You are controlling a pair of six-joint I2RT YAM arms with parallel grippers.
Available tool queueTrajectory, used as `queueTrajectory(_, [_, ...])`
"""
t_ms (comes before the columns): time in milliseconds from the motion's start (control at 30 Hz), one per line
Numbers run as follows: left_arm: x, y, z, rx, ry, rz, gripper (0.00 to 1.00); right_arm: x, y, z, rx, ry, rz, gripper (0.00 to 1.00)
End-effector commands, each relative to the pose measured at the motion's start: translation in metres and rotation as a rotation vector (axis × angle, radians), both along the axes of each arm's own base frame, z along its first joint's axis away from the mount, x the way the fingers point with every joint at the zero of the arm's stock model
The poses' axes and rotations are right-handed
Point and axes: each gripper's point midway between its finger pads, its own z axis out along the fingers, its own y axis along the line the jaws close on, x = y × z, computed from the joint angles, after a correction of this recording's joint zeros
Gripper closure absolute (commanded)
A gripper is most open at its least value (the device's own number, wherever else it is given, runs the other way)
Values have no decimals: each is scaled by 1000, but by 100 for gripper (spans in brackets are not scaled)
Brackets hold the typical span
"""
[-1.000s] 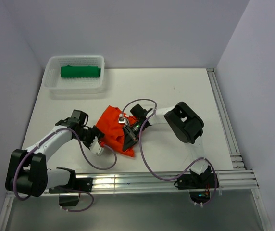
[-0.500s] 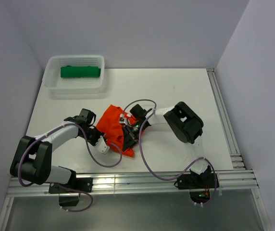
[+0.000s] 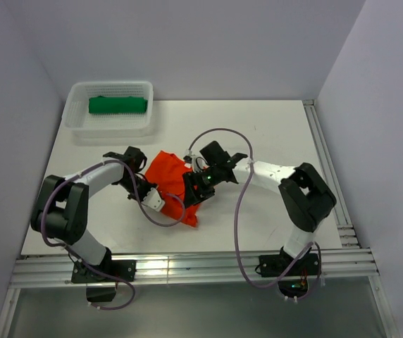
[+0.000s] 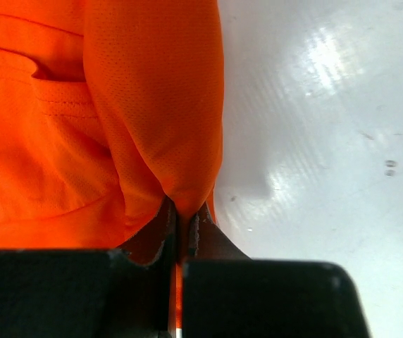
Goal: Roll the t-shirts
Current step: Roll the tshirt
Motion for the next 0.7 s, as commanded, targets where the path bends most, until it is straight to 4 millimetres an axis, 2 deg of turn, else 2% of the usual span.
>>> queueTrajectory(0, [-17,10,-1,58,98,3,100,15,-21,1,-82,-132,-86,34])
queueTrajectory(33, [-20,11,-4,71,132,1,100,18,-24,3,-88,-166,-105,34])
queueTrajectory(67, [-20,12,0,85,162,7,100,21,-27,13,-77,-214,-125,34])
queueTrajectory(100, [-20,13,0,97,183,9,100,22,-37,6,-113,-243,-155,34])
queueTrajectory(167, [-22,14,-1,120,238,15,100,28,-41,18,-89,-327,-196,34])
queueTrajectory(200, [-23,14,-1,125,246,12,100,25,-48,13,-102,-343,-211,32])
queueTrajectory(233, [-23,15,-3,129,255,10,100,31,-50,17,-98,-393,-240,31])
queueTrajectory(267, [-23,15,-2,130,256,1,100,27,-56,20,-92,-427,-259,29])
queueTrajectory(433, [-22,12,-1,138,320,-2,100,37,-74,42,-117,-642,-368,28])
queueTrajectory(467, [-23,12,-1,145,339,-1,100,28,-68,42,-119,-672,-338,28])
queueTrajectory(567, [-24,14,-3,170,392,3,99,24,-64,52,-165,-797,-344,28])
queueTrajectory(600, [-24,15,-4,176,398,2,100,12,-53,54,-158,-830,-296,28])
queueTrajectory(633, [-25,17,-5,189,407,-4,100,8,-50,57,-163,-852,-280,28])
queueTrajectory(667, [-25,17,-5,196,416,-2,100,10,-49,62,-186,-893,-292,28])
